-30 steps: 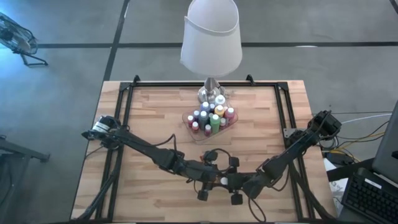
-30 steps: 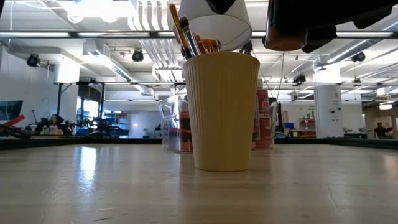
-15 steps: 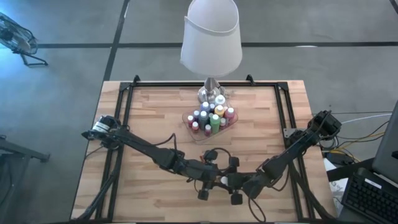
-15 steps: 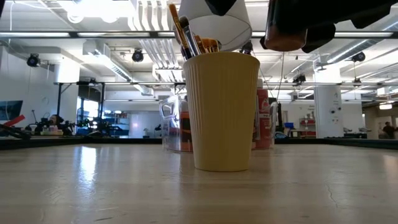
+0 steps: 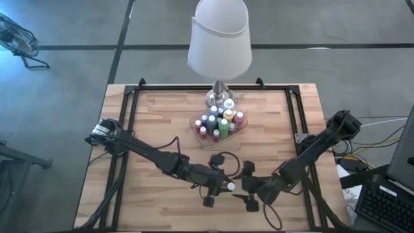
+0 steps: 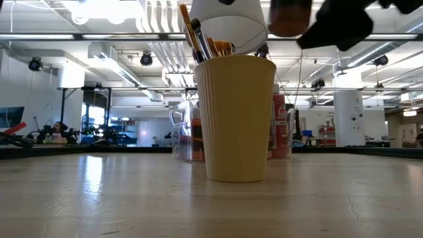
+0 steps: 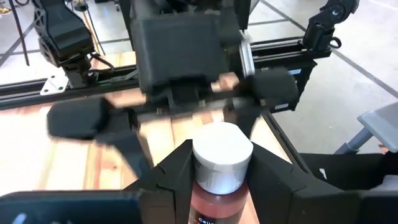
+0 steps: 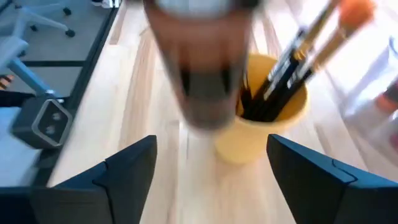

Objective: Pick & Place Paint Supplies
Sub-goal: Put the brown bottle into the transparent bin

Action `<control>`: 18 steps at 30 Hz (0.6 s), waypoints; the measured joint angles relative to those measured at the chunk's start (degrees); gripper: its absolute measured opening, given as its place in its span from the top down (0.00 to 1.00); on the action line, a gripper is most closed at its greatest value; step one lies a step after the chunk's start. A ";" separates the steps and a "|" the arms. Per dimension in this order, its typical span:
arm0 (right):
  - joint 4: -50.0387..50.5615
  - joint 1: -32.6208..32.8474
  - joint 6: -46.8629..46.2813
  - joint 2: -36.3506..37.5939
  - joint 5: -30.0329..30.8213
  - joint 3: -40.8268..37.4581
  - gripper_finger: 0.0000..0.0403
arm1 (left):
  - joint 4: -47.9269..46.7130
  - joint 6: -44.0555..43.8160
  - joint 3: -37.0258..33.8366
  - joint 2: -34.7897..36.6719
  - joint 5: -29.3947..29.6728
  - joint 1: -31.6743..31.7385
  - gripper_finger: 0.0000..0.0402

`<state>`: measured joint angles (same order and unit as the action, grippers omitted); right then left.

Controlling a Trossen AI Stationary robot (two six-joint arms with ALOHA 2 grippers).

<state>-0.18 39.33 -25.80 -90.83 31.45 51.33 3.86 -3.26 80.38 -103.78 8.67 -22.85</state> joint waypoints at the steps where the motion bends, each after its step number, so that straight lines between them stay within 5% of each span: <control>1: 1.85 0.14 -1.93 0.93 -0.26 0.00 0.26 | -1.08 0.00 0.26 0.36 0.04 0.04 0.67; 6: 11.88 0.75 -8.46 5.04 -3.10 0.02 0.21 | -7.49 1.09 2.62 2.81 1.43 0.24 0.67; 18: 16.68 0.99 -14.74 5.60 -1.47 -3.78 0.12 | -20.48 4.67 5.14 14.52 20.24 0.37 0.67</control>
<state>16.51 40.32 -40.53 -85.23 29.99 47.55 -16.62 1.41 85.52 -89.25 28.91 -22.48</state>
